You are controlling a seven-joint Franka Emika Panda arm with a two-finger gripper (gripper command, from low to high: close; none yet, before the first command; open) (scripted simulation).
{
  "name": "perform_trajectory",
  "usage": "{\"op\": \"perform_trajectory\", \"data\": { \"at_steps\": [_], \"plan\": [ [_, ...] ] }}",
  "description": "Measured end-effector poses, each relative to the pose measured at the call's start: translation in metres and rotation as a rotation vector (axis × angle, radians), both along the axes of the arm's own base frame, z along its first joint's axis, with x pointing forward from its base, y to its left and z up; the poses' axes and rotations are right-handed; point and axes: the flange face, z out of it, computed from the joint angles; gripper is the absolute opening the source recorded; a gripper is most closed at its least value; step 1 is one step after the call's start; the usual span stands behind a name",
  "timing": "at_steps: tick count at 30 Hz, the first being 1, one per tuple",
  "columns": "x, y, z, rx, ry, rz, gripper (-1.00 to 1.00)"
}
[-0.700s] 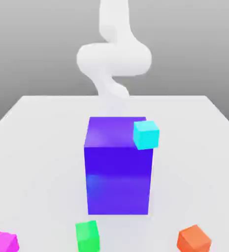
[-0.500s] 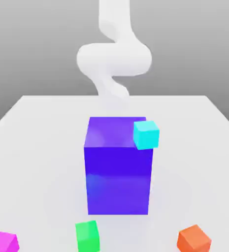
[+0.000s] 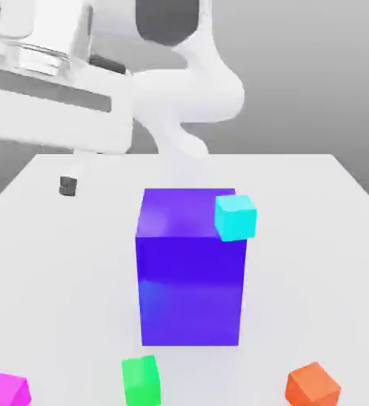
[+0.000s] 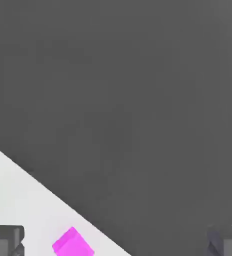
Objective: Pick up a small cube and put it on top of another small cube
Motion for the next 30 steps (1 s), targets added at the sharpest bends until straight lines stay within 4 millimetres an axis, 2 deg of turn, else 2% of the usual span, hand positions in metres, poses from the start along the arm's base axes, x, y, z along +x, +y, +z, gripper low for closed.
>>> {"op": "perform_trajectory", "data": {
  "at_steps": [7, 13, 16, 19, 20, 25, 26, 28, 30],
  "plan": [
    [0.004, -0.049, -0.104, -0.003, 0.171, 0.242, 0.0],
    [-0.009, -0.084, -0.194, 0.046, 0.28, 0.458, 0.0],
    [-0.018, -0.096, -0.239, 0.077, 0.311, 0.548, 0.0],
    [-0.02, -0.098, -0.285, 0.083, 0.315, 0.563, 0.0],
    [-0.02, -0.098, -0.297, 0.083, 0.315, 0.564, -1.0],
    [-0.021, -0.098, -0.297, 0.085, 0.317, 0.564, -1.0],
    [-0.021, -0.097, -0.303, 0.085, 0.317, 0.565, -1.0],
    [-0.02, -0.098, -0.288, 0.086, 0.317, 0.565, -1.0],
    [-0.02, -0.098, -0.261, 0.086, 0.316, 0.565, -1.0]
  ]
}}
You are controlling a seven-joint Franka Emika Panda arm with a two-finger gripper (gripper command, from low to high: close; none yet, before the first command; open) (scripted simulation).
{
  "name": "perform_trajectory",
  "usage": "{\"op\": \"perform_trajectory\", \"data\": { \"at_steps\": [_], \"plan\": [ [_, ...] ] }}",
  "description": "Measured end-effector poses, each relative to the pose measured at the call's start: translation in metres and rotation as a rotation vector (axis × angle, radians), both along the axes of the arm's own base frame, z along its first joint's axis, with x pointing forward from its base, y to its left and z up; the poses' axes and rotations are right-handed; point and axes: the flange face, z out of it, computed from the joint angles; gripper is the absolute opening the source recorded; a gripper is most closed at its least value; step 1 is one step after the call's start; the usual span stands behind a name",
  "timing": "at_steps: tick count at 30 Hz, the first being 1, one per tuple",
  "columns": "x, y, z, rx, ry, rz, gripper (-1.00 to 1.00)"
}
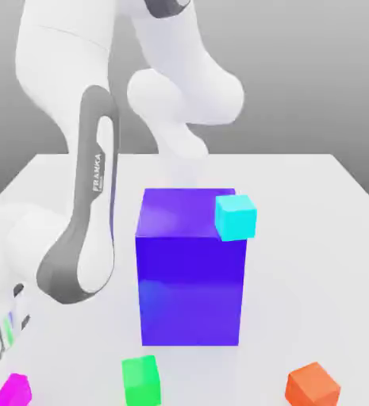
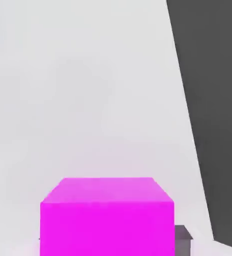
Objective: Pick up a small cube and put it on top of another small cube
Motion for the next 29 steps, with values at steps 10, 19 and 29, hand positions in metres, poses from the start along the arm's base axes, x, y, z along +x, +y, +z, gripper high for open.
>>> {"op": "perform_trajectory", "data": {
  "at_steps": [10, 19, 29],
  "plan": [
    [-0.002, 0.091, 0.053, 0.033, -0.026, 0.42, -1.0],
    [-0.025, 0.18, 0.073, 0.005, -0.007, 0.883, -1.0],
    [-0.028, 0.19, 0.011, 0.0, -0.002, 0.94, 1.0]
  ]
}}
